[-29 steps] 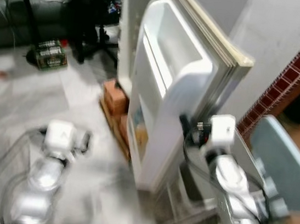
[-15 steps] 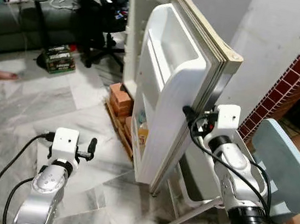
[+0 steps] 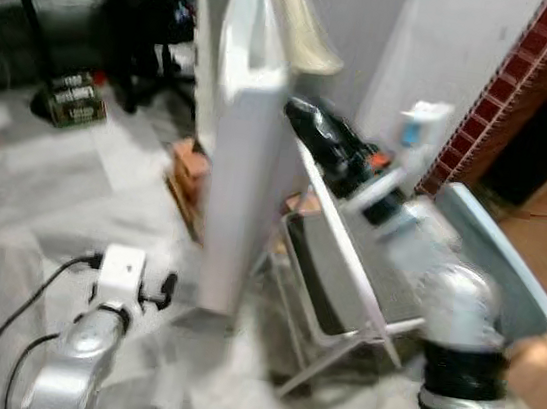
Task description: Restocking fridge
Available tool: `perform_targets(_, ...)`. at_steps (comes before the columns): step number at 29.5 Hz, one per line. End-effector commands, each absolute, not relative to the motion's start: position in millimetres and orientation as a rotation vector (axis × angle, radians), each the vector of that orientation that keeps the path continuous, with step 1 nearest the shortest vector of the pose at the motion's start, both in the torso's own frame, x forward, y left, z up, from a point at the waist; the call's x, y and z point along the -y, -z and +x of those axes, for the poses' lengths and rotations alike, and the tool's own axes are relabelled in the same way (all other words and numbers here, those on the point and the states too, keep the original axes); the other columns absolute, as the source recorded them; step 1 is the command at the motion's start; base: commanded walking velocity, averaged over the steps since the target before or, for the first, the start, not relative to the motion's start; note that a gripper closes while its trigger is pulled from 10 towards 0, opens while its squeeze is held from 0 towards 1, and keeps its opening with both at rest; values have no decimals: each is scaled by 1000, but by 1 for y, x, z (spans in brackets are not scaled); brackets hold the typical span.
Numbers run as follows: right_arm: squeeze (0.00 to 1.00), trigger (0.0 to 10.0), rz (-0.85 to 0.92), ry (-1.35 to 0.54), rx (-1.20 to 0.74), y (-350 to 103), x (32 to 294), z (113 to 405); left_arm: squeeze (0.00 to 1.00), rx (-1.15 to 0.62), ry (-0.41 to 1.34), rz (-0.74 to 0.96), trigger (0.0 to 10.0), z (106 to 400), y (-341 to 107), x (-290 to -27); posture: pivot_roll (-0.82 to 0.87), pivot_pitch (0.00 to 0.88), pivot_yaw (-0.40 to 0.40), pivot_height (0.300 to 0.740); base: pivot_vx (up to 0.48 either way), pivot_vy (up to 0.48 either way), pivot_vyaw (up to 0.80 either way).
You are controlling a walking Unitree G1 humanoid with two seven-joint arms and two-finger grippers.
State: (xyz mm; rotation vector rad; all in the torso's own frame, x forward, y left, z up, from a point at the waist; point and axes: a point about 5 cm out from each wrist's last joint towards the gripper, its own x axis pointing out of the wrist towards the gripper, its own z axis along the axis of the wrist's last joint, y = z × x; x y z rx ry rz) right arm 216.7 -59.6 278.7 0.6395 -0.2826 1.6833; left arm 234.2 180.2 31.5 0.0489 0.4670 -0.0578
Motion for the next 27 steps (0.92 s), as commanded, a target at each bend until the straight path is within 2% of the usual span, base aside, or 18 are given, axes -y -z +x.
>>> perform_targets(1, 0, 10000, 645, -1581, 101, -241, 75, 228, 0, -487, 39, 56, 10000, 229, -29, -187, 136, 0, -46, 740, 0, 0, 0)
perform_targets(2, 0, 10000, 563, -1509, 30, -221, 86, 235, 0, -495, 38, 55, 10000, 229, -29, -187, 130, 0, -40, 740, 0, 0, 0)
perform_targets(6, 0, 10000, 479, -1461, -63, -203, 99, 236, 0, -491, 57, 68, 10000, 232, -30, -186, 119, 0, -27, 740, 0, 0, 0)
perform_targets(16, 0, 10000, 367, -1288, -216, -169, 112, 238, 0, -480, 51, 81, 10000, 234, -32, -188, 118, 0, -19, 740, 0, 0, 0)
perform_targets(20, 0, 10000, 272, -1142, -252, -147, 119, 246, 0, -470, 12, 77, 10000, 234, -33, -194, 117, 0, -25, 740, 0, 0, 0)
perform_targets(22, 0, 10000, 199, -969, -256, -132, 127, 256, 0, -464, -1, 82, 10000, 234, -34, -195, 114, 0, -29, 740, 0, 0, 0)
perform_targets(27, 0, 10000, 158, -788, -250, -120, 135, 262, 0, -463, -20, 88, 10000, 232, -33, -197, 106, 0, -29, 740, 0, 0, 0)
